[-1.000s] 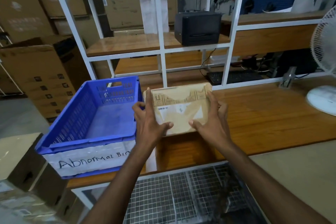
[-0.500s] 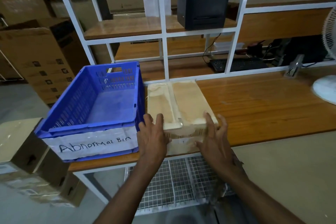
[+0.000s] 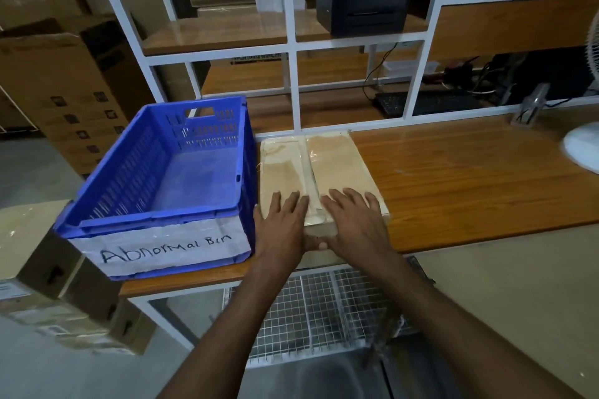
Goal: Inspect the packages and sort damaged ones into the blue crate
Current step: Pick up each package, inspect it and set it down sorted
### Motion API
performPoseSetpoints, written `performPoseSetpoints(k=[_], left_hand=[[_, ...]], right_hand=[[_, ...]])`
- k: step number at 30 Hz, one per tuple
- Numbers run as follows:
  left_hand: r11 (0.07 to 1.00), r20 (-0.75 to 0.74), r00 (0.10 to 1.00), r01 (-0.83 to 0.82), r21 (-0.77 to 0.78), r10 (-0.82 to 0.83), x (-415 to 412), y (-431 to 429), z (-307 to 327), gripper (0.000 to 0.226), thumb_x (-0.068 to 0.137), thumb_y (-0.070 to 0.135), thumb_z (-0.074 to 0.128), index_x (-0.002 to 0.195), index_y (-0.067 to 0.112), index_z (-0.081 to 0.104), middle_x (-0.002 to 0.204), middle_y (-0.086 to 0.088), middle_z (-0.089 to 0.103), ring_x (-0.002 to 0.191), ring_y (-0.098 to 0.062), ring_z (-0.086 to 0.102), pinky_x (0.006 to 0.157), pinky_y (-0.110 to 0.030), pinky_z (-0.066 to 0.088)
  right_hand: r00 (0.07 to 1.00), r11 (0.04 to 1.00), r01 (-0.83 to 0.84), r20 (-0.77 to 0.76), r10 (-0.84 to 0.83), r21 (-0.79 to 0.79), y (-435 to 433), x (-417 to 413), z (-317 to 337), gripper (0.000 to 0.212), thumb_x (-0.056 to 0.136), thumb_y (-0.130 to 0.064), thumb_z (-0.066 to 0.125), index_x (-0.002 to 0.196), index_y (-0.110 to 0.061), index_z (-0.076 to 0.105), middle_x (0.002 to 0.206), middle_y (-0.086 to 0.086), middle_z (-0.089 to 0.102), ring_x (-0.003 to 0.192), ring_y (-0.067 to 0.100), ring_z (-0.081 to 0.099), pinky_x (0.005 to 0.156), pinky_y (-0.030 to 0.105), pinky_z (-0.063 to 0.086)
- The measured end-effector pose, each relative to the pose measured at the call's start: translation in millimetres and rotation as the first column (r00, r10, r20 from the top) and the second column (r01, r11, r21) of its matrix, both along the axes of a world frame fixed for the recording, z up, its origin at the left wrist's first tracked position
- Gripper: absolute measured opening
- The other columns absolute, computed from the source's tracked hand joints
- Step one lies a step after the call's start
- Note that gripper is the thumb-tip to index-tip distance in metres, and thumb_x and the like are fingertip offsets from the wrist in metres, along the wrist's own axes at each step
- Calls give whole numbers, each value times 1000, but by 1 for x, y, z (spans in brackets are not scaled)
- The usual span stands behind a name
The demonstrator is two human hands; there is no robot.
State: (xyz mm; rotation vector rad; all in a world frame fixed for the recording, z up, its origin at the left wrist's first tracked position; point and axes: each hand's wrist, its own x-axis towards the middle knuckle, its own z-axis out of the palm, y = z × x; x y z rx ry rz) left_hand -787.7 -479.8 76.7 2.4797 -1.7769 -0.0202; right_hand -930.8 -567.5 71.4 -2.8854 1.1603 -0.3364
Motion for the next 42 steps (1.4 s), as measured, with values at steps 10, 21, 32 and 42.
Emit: performPoseSetpoints(k=[10,21,32,42], left_hand=[[867,-615,784,-367,-338,92,3,14,-10,134,54,57,97,158,15,24,160,-11,25,144,-31,36,108,-47,47],[761,-586,809,-359,-541,-34,-5,8,26,104,63,38,96,152,28,43,151,6,52,136,-18,49,101,-35,44],[902,-179,944,193,-385,-279,-38,-14,74,96,90,36,73,165,27,14,159,0,45,143,-18,44,121,-49,27],[992,-41,992,119,-38,-121,15,-2,84,127,75,83,63,165,22,-2,173,-4,-4,159,-28,-3,124,-63,6]], right_hand=[[998,999,0,67,3,-43,5,-5,-7,88,86,-71,62,156,-22,40,163,5,41,152,30,33,122,59,20],[969,992,-11,247,-20,126,-9,-14,7,96,82,-83,38,158,-26,41,164,4,40,152,28,33,123,52,25],[826,962,-71,556,-92,265,7,-30,32,111,91,-30,73,158,-52,-13,161,-1,37,99,17,64,72,36,58],[993,999,-40,106,43,-28,-5,-29,67,103,83,-44,81,163,-31,17,173,1,7,159,24,-1,128,53,5]])
